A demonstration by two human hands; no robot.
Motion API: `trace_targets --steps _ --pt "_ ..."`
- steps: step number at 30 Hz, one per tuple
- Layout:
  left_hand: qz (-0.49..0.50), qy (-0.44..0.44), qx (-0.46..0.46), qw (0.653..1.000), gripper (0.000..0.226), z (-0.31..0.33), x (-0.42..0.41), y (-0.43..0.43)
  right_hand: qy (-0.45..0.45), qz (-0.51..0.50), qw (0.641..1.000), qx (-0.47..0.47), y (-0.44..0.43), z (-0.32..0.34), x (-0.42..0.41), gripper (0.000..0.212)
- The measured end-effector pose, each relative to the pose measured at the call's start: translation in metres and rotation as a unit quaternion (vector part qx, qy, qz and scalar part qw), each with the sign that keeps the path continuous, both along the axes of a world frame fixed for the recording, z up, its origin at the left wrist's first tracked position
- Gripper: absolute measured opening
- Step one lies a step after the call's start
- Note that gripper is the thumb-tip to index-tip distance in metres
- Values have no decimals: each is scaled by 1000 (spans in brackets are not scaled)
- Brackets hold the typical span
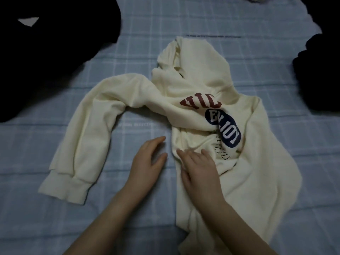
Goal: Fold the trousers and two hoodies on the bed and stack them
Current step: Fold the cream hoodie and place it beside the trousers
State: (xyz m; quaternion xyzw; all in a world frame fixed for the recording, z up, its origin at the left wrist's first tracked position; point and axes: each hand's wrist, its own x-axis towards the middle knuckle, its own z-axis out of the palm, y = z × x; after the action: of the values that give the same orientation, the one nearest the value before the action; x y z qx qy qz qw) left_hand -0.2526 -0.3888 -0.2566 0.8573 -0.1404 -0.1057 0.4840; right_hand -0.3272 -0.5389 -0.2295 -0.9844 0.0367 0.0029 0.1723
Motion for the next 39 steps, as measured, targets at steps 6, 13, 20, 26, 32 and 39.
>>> trace_targets --steps 6,13,20,26,32,39 --pt "119 271 -254 921 38 22 -19 -20 -100 -97 925 355 -34 39 -8 40" --pt "97 338 -399 847 64 32 -39 -68 -11 -4 977 214 -65 59 -19 37" --pt "156 235 -337 898 57 33 -49 -63 95 61 993 -19 -98 37 8 54" --pt "213 165 -295 917 63 63 -75 -24 130 32 991 15 -110 35 32 55" --pt "308 92 -211 923 58 72 -155 29 179 5 983 34 -111 32 54 49" --pt "288 214 -78 930 42 23 -107 23 95 57 990 -83 -82 39 40 61"
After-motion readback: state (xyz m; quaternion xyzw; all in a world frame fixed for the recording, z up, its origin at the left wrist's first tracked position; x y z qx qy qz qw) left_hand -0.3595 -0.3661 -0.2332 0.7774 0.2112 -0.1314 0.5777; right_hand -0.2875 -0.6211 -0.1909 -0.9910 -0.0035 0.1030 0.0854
